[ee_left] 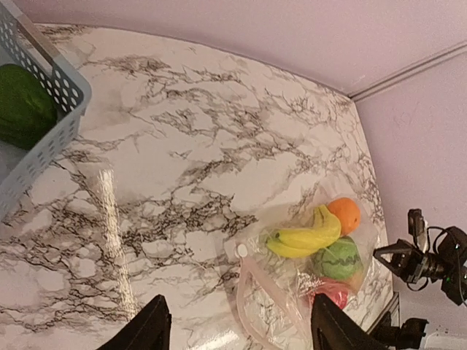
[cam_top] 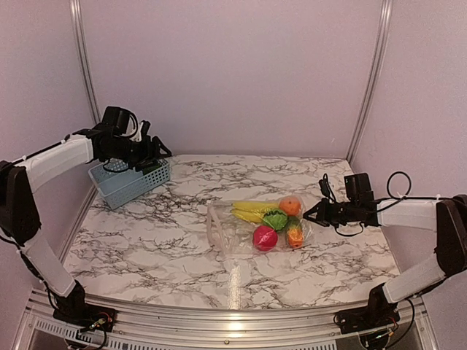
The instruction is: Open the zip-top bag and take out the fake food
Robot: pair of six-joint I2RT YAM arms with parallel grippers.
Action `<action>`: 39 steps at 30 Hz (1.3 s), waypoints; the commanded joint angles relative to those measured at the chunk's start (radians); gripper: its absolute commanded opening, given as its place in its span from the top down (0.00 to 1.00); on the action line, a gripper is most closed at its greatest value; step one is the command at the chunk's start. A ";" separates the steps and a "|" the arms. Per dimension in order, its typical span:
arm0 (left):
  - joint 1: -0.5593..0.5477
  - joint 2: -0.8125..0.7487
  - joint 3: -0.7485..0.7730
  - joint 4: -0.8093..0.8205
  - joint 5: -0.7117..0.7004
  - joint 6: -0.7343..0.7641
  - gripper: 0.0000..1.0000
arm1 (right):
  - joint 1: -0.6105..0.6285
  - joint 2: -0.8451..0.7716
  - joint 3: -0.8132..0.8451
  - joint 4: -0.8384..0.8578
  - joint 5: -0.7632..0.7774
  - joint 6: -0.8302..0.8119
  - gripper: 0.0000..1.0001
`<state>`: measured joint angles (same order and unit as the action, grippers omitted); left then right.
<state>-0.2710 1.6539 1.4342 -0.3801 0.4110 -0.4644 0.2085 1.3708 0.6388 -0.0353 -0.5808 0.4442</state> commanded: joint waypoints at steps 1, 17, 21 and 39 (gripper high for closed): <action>-0.092 -0.087 -0.221 0.124 0.062 -0.079 0.35 | -0.012 0.025 0.028 -0.001 -0.022 -0.022 1.00; -0.358 0.063 -0.499 0.589 0.080 -0.348 0.65 | -0.012 0.038 -0.014 -0.008 -0.044 -0.048 1.00; -0.381 0.172 -0.468 0.674 0.092 -0.399 0.73 | -0.011 0.036 -0.025 -0.015 -0.042 -0.056 1.00; -0.516 0.505 -0.250 0.902 0.188 -0.465 0.76 | -0.011 0.079 -0.113 0.068 -0.048 -0.053 1.00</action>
<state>-0.7731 2.1128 1.1545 0.4519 0.5606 -0.9180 0.2085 1.4380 0.5404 0.0040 -0.6239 0.3958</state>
